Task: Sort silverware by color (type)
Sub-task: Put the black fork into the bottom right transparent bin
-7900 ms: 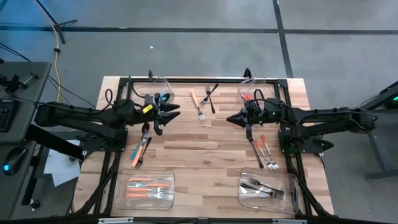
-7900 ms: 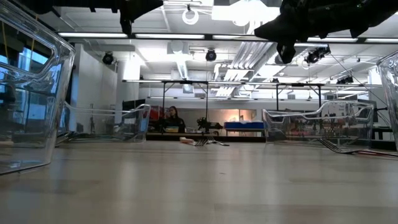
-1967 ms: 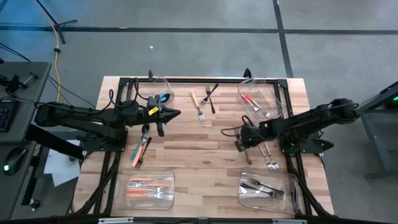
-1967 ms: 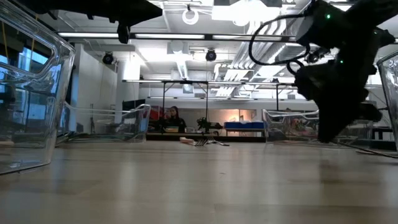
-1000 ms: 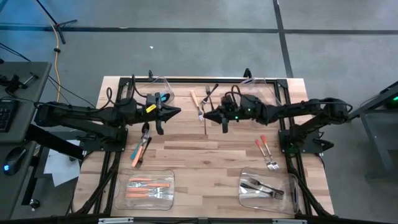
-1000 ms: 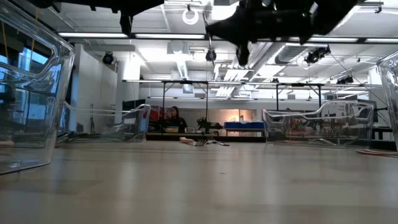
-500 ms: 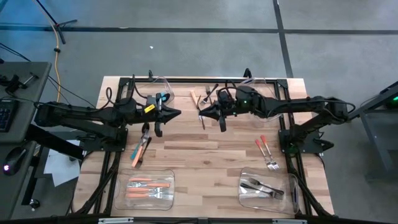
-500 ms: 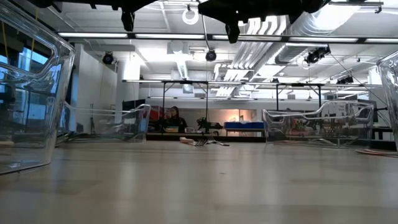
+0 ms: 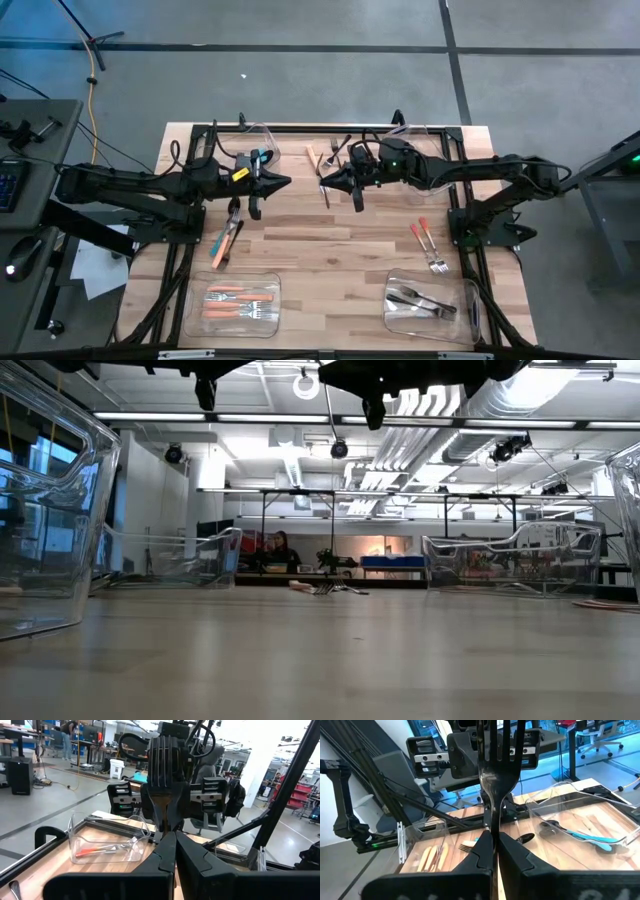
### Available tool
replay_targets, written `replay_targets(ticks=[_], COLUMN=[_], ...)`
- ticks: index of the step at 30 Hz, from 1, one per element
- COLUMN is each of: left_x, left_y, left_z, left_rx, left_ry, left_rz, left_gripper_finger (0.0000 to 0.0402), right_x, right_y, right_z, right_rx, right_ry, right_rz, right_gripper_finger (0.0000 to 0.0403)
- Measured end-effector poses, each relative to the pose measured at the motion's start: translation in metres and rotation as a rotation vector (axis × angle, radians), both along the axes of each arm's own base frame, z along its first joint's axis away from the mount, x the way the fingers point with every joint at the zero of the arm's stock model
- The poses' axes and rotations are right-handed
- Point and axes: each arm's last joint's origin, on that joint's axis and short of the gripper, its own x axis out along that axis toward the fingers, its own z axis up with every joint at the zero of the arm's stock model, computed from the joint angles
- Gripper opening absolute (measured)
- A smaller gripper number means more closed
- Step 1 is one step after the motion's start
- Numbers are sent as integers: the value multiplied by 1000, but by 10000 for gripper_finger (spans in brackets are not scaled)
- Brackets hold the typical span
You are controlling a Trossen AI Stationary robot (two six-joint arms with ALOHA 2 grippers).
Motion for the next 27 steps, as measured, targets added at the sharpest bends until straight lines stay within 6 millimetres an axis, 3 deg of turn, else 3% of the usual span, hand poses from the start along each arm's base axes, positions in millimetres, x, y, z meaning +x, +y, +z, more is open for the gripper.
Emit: replay_targets(ticks=[6,12,19,27], left_x=[0,0,0,0], left_y=[0,0,0,0], left_z=[0,-1,-1,-5], left_rx=[1,1,10,9], left_ry=[4,7,13,50], left_rz=[0,-1,-1,-1], left_gripper_finger=[0,0,0,0], right_x=[0,-10,-44,-95], right_y=[0,10,59,135], right_z=[0,3,8,13], right_rx=[21,136,258,469], right_ry=[3,82,318,622], right_rz=[7,132,296,369], right_gripper_finger=[0,0,0,0])
